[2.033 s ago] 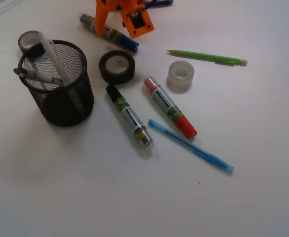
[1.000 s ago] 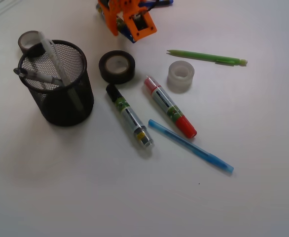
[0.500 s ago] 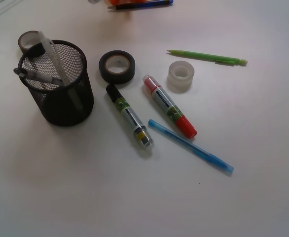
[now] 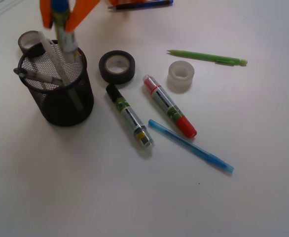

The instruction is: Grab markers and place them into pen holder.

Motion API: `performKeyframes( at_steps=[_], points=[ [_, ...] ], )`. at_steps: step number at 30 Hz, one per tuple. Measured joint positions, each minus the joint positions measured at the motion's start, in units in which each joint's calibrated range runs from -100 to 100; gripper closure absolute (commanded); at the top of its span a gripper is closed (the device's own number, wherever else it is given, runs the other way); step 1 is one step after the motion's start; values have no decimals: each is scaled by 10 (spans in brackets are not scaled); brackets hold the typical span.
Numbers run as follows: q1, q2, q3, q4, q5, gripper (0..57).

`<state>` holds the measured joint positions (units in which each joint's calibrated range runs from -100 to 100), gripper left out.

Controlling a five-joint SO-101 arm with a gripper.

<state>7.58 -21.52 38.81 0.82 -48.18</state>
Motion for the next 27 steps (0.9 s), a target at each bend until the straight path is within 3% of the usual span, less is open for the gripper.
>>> performKeyframes(
  at_steps=[7, 8, 12, 14, 22, 27],
  points=[
    [27, 36, 12, -6, 5, 551],
    [42, 49, 13, -7, 9, 516],
    [34, 76, 12, -8, 12, 287],
    [33, 88, 13, -22, 13, 221],
    [25, 96, 3, -86, 58, 261],
    [-9, 96, -123, 48, 140, 261]
  ],
)
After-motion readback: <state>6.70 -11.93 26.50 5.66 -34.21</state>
